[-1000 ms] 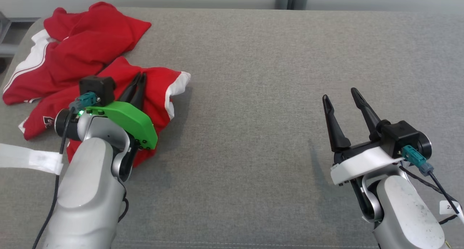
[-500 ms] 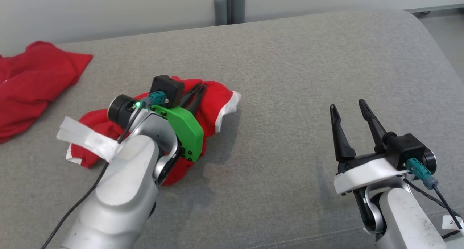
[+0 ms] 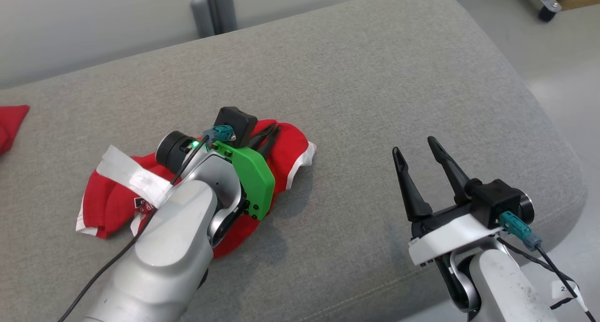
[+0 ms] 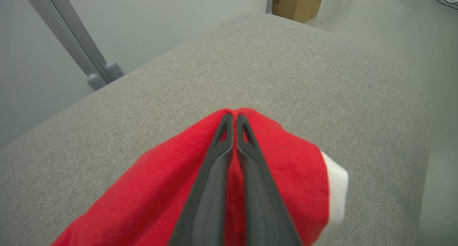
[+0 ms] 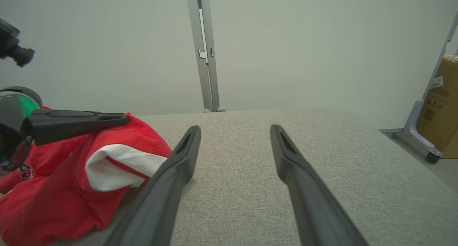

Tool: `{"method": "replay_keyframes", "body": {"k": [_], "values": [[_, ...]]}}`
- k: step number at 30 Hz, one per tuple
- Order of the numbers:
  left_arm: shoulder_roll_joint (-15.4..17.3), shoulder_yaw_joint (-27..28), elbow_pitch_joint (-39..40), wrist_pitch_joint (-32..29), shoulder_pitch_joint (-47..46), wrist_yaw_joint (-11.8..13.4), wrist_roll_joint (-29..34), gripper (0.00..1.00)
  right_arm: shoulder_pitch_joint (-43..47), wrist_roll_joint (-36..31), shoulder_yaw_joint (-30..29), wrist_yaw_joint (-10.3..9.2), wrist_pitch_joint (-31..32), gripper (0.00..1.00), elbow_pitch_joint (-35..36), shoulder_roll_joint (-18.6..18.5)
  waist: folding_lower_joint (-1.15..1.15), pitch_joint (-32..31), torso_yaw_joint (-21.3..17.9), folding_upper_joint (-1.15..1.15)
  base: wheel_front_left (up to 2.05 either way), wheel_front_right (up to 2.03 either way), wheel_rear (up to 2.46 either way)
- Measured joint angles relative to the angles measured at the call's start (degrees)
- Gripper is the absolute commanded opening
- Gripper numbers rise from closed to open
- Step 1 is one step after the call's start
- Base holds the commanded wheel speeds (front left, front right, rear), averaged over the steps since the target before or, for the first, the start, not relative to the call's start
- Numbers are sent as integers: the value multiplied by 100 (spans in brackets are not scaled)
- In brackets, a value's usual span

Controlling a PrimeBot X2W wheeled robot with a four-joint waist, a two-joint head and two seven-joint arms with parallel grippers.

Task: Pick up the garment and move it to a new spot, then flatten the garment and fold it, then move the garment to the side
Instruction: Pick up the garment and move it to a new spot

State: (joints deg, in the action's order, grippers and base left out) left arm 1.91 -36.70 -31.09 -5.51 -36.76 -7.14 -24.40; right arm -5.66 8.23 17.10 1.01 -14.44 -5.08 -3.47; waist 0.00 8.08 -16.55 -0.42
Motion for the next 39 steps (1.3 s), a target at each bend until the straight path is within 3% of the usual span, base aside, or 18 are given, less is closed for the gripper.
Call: {"method": "replay_keyframes", "body": {"k": [3,5,6,10,16,32,39], "values": [[8,10,-111,126,0,0,23,2,-18,73,25,26,0,100,-27,18,0,45,-219,0,0,0,0],[7,5,-181,256,0,0,40,60,-31,101,23,34,1,100,-51,15,0,75,-341,0,0,0,0],[7,-2,-183,318,0,0,44,100,-32,110,21,44,0,100,-62,14,0,89,-389,0,0,0,0],[4,-96,-119,600,-1,0,-67,100,-32,142,1,47,1,100,-89,16,0,139,-464,0,0,0,0],[5,-431,42,912,2,0,-274,100,-35,167,-122,46,1,100,-113,18,0,110,-277,0,0,0,0],[37,-657,-82,1336,1068,19,-589,100,52,176,-525,15,1,100,-229,-42,0,-150,682,0,0,0,0],[53,-659,-181,1469,1543,166,-721,100,167,174,-471,49,1,100,-299,-38,0,-334,1119,0,0,0,0]]}}
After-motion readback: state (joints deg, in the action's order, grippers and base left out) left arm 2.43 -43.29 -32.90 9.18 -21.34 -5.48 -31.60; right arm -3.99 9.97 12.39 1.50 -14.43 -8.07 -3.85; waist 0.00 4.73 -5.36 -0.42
